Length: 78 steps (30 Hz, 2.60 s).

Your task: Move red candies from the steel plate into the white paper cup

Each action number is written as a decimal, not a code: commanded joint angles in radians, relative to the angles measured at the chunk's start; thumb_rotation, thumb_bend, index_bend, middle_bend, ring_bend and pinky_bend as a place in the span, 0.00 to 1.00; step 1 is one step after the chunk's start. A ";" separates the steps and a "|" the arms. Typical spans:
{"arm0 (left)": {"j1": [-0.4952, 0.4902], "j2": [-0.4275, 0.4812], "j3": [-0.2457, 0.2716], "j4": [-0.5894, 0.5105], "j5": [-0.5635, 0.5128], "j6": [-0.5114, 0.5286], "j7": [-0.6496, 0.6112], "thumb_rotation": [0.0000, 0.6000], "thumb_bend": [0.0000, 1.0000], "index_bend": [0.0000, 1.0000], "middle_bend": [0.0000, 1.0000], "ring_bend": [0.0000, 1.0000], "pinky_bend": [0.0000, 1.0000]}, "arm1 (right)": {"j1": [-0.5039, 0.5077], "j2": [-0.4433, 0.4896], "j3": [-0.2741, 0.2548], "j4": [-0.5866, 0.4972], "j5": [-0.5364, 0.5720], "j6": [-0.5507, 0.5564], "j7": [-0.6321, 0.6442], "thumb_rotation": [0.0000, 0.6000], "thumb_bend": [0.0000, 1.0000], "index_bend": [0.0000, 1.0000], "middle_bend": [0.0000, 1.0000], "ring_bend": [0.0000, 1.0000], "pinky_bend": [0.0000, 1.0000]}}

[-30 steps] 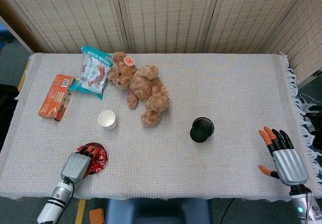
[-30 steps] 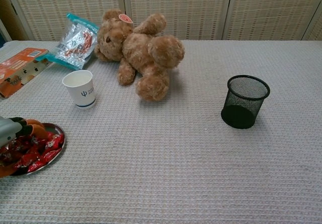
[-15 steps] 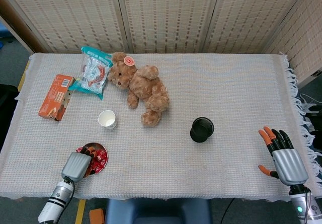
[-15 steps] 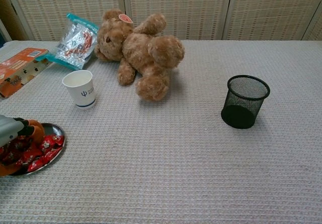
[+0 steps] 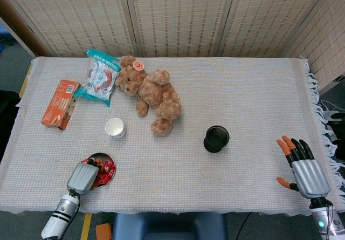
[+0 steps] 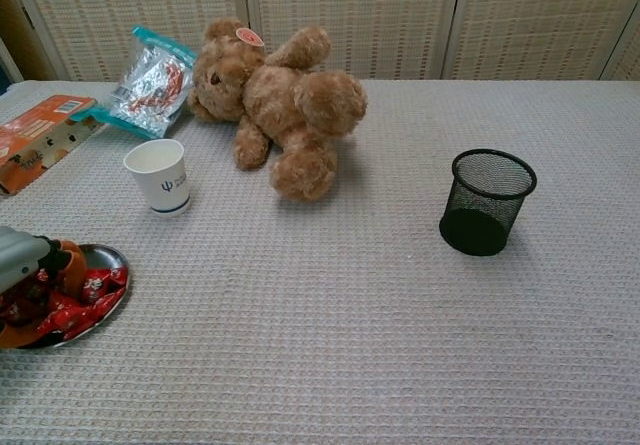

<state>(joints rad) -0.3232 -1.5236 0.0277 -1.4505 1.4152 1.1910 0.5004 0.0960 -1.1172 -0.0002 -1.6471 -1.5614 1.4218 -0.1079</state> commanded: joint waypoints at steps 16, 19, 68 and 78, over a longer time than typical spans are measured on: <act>0.004 -0.014 0.005 0.035 0.041 0.032 -0.035 1.00 0.41 0.53 0.48 0.45 0.79 | 0.001 0.001 -0.002 -0.004 0.002 -0.006 -0.002 1.00 0.01 0.00 0.00 0.00 0.00; 0.003 -0.014 0.003 0.038 0.039 0.029 -0.044 1.00 0.43 0.53 0.49 0.46 0.79 | 0.001 0.001 -0.002 -0.004 0.004 -0.008 -0.004 1.00 0.01 0.00 0.00 0.00 0.00; -0.108 0.053 -0.171 0.056 0.092 0.092 -0.200 1.00 0.69 0.69 0.69 0.63 0.97 | 0.010 -0.004 0.008 0.000 0.035 -0.027 -0.014 1.00 0.01 0.00 0.00 0.00 0.00; -0.240 -0.002 -0.244 0.180 0.068 0.001 -0.235 1.00 0.69 0.70 0.68 0.63 0.96 | 0.013 -0.009 0.015 0.004 0.056 -0.036 -0.025 1.00 0.01 0.00 0.00 0.00 0.00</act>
<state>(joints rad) -0.5365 -1.5058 -0.2001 -1.3051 1.4955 1.2149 0.2783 0.1085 -1.1256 0.0146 -1.6439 -1.5056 1.3858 -0.1328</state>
